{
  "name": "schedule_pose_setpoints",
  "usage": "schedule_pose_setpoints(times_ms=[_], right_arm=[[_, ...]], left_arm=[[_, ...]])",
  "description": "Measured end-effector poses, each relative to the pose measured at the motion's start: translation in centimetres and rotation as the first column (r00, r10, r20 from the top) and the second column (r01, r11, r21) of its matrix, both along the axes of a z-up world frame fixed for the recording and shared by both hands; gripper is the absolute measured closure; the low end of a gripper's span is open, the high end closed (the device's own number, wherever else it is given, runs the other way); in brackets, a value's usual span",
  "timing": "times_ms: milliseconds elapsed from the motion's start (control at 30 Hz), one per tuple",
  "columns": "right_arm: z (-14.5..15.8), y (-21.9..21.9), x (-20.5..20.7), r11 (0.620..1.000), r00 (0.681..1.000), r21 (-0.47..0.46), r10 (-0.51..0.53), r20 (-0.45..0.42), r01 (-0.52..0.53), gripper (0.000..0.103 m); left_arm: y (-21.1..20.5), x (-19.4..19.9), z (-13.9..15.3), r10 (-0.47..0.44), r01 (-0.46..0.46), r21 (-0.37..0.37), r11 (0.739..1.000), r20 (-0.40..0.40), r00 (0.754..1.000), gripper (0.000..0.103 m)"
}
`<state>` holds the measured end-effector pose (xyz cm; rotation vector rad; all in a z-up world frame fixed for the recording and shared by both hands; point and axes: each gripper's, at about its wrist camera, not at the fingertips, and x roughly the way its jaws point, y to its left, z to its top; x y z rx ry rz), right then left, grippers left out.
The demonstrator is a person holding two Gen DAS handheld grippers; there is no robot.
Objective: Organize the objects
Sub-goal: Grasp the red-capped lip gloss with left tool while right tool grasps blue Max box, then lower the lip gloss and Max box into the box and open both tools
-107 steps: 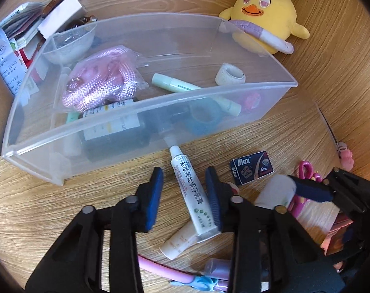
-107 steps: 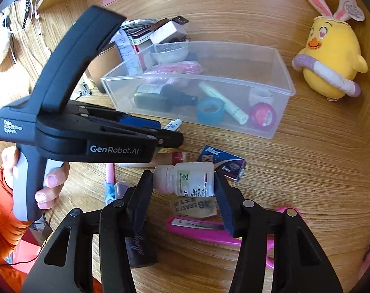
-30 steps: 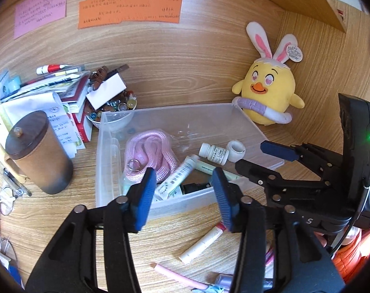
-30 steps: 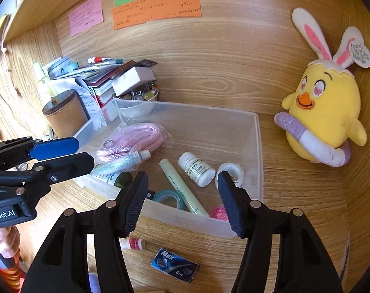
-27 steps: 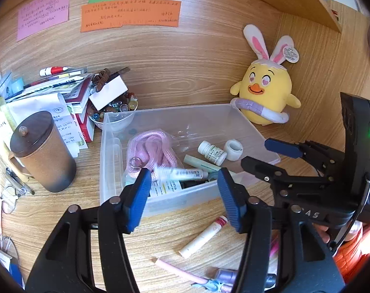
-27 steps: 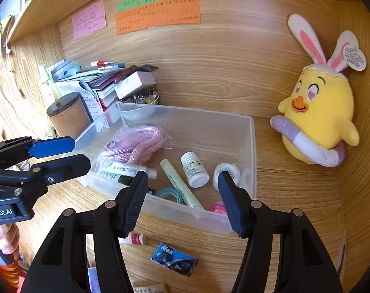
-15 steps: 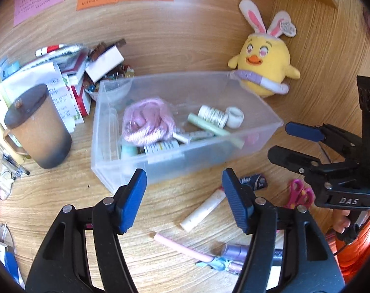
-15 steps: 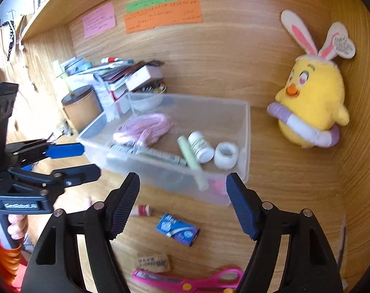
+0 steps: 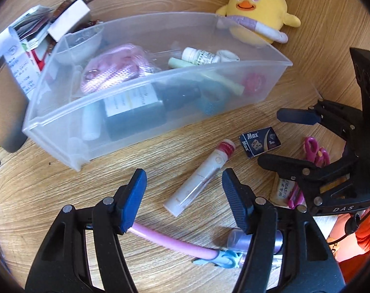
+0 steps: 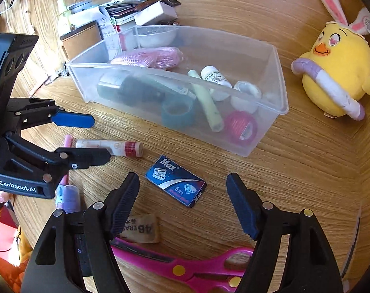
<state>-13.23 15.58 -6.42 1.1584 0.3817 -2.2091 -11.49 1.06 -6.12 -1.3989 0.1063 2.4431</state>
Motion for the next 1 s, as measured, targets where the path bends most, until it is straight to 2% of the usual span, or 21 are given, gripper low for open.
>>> schedule_pose_setpoints(times_ms=[67,133,300,400,533,700,1000], right_arm=[[-0.3,-0.1,-0.4,1.0,1.0,0.005,0.006,0.013,-0.006,0.033],[-0.6,-0.1,-0.6,1.0,1.0,0.012,0.014,0.011,-0.014,0.038],[-0.4,-0.4,-0.1,0.998,0.999,0.017,0.054,-0.005,-0.054,0.066],[-0.3,-0.5,0.0,0.999,0.999,0.02,0.047,-0.01,-0.047,0.078],[-0.3,0.1,-0.2,1.0,1.0,-0.02,0.018,0.014,-0.018,0.078],[0.5,0.6,0.0,0.998,1.0,-0.057,-0.006,0.001,0.006,0.078],[4.3,0.6,1.0,0.993,0.996,-0.119,-0.006,-0.09,-0.005,0.078]], left_arm=[[0.4,0.0,0.0,-0.016,0.016,-0.008,1.0,-0.004,1.0,0.041],[0.7,0.1,0.0,-0.029,0.029,-0.008,1.0,-0.008,1.0,0.049],[0.9,0.5,0.2,-0.041,0.041,-0.01,0.999,-0.02,0.999,0.074],[1.0,0.6,0.2,-0.04,0.04,-0.009,0.999,-0.027,0.999,0.087],[0.9,0.6,0.2,-0.031,0.031,-0.018,0.999,-0.045,0.998,0.089],[0.9,1.1,0.9,-0.024,0.023,-0.014,1.0,-0.074,0.997,0.089],[0.3,2.3,3.9,-0.009,0.012,0.019,1.0,-0.148,0.989,0.089]])
